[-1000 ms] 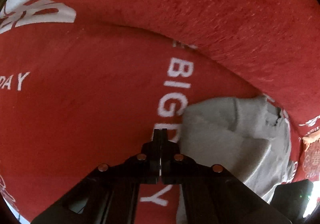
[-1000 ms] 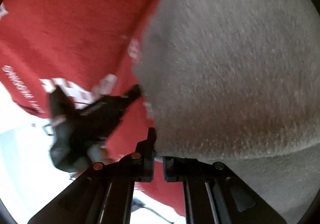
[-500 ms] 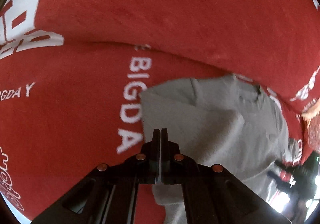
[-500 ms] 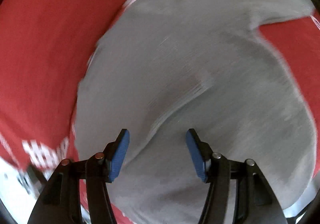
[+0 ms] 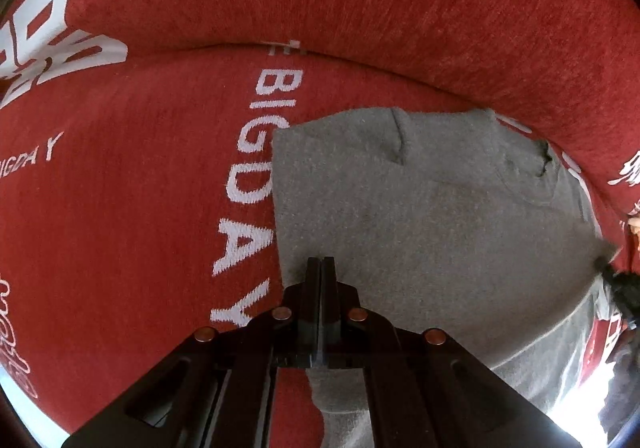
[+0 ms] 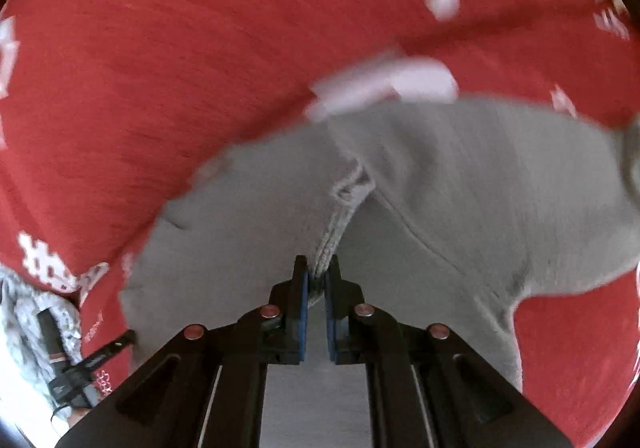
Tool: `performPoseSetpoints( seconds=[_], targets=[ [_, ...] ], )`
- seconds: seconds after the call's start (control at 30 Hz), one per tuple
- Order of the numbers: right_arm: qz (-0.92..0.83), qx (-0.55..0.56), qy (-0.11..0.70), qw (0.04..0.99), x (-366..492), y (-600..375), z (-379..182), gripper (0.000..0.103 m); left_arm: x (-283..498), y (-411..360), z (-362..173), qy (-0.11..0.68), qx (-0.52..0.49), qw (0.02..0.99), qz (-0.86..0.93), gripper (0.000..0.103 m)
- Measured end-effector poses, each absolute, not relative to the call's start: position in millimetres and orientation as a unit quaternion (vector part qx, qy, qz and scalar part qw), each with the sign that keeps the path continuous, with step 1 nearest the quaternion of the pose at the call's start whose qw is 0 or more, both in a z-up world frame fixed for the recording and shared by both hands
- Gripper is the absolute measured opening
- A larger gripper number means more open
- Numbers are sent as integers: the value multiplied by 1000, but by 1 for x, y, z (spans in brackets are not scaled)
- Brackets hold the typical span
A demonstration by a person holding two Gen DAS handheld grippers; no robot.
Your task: Fold small clothes
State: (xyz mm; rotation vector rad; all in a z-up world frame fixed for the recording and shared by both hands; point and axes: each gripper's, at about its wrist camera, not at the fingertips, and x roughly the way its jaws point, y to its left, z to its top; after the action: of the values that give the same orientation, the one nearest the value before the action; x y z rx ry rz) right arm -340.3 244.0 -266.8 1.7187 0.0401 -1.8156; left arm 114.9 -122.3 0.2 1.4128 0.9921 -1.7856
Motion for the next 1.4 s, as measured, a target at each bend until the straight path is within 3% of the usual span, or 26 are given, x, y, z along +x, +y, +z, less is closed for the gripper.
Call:
performPoseSetpoints(
  seconds=[0.1,0.27,0.57,0.67,0.97,1.1,1.4],
  targets=[
    [-686,667,5,290,-335,254,-285,14,117,-122,7,373,542,329,-678,1],
    [-697,665,13,269,-330,269,-264,19,125,-114,28,357,544,311,-693,0],
    [-658,648,63,377,-278,209,-249,20,116,-64,11,333,581,267,-693,1],
    [-649,660,105,364,-267,204,-275,18,122,-54,10,311,572,269,-710,0],
    [-653,681,76,322,-270,253,-269,21,128,-55,21,321,589,263,-693,0],
    [-653,696,48,295,-269,275,-260,36,121,-43,24,332,599,254,-683,1],
    [-647,708,21,281,-245,300,-243,52,107,-13,37,322,621,235,-675,1]
  ],
)
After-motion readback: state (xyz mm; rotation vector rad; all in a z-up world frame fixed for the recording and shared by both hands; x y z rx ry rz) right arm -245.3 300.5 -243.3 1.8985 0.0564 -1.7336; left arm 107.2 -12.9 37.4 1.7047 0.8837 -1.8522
